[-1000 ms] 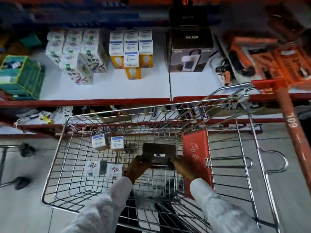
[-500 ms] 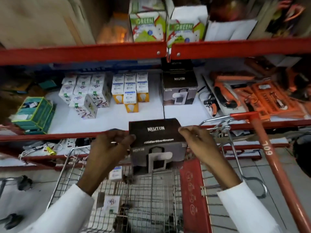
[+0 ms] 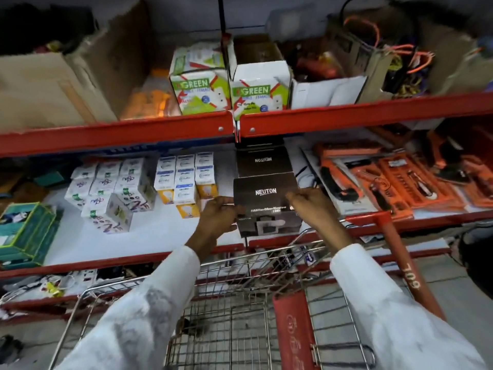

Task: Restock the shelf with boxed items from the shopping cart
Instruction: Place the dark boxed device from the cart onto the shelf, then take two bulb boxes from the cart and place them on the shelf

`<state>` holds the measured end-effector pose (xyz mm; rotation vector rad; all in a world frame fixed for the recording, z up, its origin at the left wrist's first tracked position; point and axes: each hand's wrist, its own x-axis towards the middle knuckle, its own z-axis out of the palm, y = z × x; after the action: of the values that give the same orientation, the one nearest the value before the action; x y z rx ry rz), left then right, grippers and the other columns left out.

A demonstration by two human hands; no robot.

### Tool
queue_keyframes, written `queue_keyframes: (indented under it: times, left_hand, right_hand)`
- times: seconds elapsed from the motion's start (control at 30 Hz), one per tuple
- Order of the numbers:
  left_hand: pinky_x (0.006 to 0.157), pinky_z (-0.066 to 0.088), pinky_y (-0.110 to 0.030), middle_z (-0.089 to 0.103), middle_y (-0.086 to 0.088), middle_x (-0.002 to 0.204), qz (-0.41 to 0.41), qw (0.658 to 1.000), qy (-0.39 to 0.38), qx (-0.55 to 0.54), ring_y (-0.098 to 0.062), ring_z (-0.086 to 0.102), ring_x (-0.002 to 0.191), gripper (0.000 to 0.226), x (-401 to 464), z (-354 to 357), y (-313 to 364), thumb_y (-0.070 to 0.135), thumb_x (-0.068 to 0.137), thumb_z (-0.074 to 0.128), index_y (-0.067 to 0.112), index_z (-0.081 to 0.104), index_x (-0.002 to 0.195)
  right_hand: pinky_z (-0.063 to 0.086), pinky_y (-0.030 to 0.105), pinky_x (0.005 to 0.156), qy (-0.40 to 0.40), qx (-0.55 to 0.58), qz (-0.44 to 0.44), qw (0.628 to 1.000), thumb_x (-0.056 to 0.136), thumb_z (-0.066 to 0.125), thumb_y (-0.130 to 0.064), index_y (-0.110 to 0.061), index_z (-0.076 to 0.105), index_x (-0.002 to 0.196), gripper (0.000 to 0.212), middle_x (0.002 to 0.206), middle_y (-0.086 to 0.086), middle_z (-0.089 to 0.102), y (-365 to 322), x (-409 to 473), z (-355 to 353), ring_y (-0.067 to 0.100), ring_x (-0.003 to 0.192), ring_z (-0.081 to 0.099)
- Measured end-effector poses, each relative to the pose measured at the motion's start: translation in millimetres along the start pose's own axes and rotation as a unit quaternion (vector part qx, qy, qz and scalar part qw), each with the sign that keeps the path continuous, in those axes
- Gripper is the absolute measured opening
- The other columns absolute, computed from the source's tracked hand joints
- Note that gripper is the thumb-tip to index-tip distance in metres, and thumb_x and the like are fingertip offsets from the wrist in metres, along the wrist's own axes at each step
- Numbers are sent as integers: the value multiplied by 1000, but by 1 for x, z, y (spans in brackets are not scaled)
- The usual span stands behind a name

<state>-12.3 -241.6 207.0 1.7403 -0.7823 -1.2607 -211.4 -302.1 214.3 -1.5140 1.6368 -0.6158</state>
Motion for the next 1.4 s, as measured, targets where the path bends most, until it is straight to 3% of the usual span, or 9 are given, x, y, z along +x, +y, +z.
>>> queue_keyframes:
  times: [0.13,0.27,0.33,0.53,0.7,0.87,1.1,1.27,1.4]
  left_hand:
    - [74,55,-30,73,0,94,-16,1000,-21,-11,-18,68,89,13,17,16,-10,14,86,67,22,65,97]
    - [90,55,-40,70,-6,114,-4,999,-40,-1,-27,64,112,28,20,14,-14,14,88,66,20,63,115]
    - [99,53,-46,61,-9,134,1,999,-34,28,-30,58,124,49,19,6,-17,21,88,69,18,54,135]
    - [85,54,-29,51,8,143,152,972,33,177,-15,56,120,64,-29,-63,-60,25,84,76,30,50,142]
    - [86,52,-18,67,-2,125,243,924,77,287,-19,66,109,44,-76,-154,-128,12,80,76,19,65,123]
    - [93,50,-28,72,-7,116,146,903,89,395,-27,68,108,35,-90,-233,-218,17,80,74,16,69,115]
    - [103,49,-43,52,-9,144,84,847,-29,524,-32,53,129,67,-63,-255,-294,23,81,67,17,45,143]
    - [114,38,-49,27,-10,161,50,793,-57,605,-35,29,147,86,-34,-251,-329,16,83,65,17,19,155]
    - [112,39,-50,29,-14,159,38,756,-72,650,-38,32,144,90,-22,-256,-349,1,83,63,14,13,156]
  right_hand:
    - [34,19,56,-22,-25,40,999,89,56,-42,-8,74,97,40,91,7,71,9,13,4,24,86,65]
    - [47,37,101,-19,-98,43,994,90,56,-42,-10,74,105,40,110,12,74,7,14,4,30,109,65]
    - [45,40,105,-3,-133,5,991,89,57,-40,-12,71,107,36,112,11,72,4,3,6,31,112,63]
    - [19,44,125,60,-310,-160,935,89,56,-46,-10,23,157,84,165,12,21,8,-74,47,35,151,19]
    - [27,51,121,62,-318,-248,913,83,58,-34,-7,38,152,76,162,17,29,19,-134,113,38,151,22]
    - [43,47,111,-25,-293,-304,906,84,60,-27,-8,61,134,52,144,12,54,37,-171,204,34,138,45]
    - [36,40,113,-256,-381,-237,856,88,56,-16,-13,33,153,69,158,7,35,57,-181,340,28,144,33]
    - [30,48,119,-299,-430,-150,839,85,63,-6,-12,14,159,88,166,8,17,78,-173,409,32,153,16]
    - [45,43,104,-291,-435,-141,841,78,68,-4,-16,32,151,82,150,8,41,88,-170,429,33,138,38]
